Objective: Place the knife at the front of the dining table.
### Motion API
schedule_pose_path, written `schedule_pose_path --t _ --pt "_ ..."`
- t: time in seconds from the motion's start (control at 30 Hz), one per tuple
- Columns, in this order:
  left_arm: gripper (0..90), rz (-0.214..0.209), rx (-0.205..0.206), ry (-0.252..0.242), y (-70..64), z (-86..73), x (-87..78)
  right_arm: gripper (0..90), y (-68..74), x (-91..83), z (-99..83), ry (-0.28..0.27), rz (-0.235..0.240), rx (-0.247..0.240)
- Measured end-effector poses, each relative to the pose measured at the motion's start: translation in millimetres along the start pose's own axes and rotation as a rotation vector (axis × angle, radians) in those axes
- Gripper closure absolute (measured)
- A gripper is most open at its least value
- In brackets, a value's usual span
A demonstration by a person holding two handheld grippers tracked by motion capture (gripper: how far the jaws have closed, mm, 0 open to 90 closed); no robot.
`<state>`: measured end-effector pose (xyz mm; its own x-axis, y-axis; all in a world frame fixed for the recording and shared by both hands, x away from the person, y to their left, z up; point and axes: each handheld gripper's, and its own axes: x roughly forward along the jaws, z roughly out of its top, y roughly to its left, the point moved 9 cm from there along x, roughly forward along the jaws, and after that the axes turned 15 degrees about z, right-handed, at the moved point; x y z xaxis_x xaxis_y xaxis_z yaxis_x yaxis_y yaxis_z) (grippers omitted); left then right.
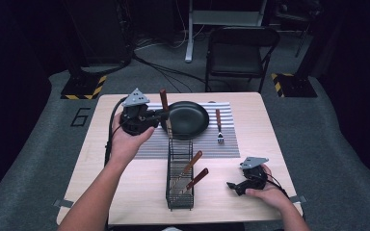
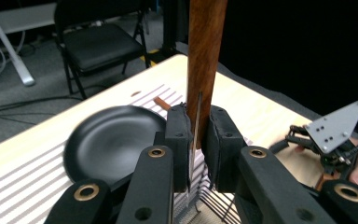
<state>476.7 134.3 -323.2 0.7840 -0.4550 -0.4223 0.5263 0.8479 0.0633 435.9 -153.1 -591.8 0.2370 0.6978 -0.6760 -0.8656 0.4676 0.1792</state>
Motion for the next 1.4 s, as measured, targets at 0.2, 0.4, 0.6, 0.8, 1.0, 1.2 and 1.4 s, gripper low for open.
schedule_pose_path --t 0.2,0.4,0.6,0.8,1.0,1.2,1.4 --pt "80.4 0.053 -0.034 0.014 28.0 -4.9 2.9 0.0 0.1 -0.2 -0.2 0.003 0.002 -0.001" --pt "80.4 0.082 -0.082 0.020 53.2 -15.8 8.9 0.0 -0.2 -0.1 0.0 0.004 0.003 -0.002" --pt "80.4 0.155 -0.104 0.048 76.2 -34.3 17.7 0.0 -0.1 0.0 0.0 0.004 0.002 -0.001" --pt "80.5 0.184 -0.155 0.080 94.5 -54.6 28.0 0.0 -0.2 -0.1 0.0 0.004 0.004 -0.002" --pt "80.4 0.222 -0.159 0.116 102.3 -74.1 40.7 0.0 -0.2 0.1 0.1 0.003 0.003 -0.002" --pt "80.5 0.234 -0.168 0.166 107.2 -95.5 51.1 0.0 -0.2 0.2 0.1 0.003 0.003 -0.002" --pt "80.5 0.251 -0.190 0.212 111.7 -118.7 60.4 0.0 -0.3 0.2 0.1 0.004 0.003 -0.002"
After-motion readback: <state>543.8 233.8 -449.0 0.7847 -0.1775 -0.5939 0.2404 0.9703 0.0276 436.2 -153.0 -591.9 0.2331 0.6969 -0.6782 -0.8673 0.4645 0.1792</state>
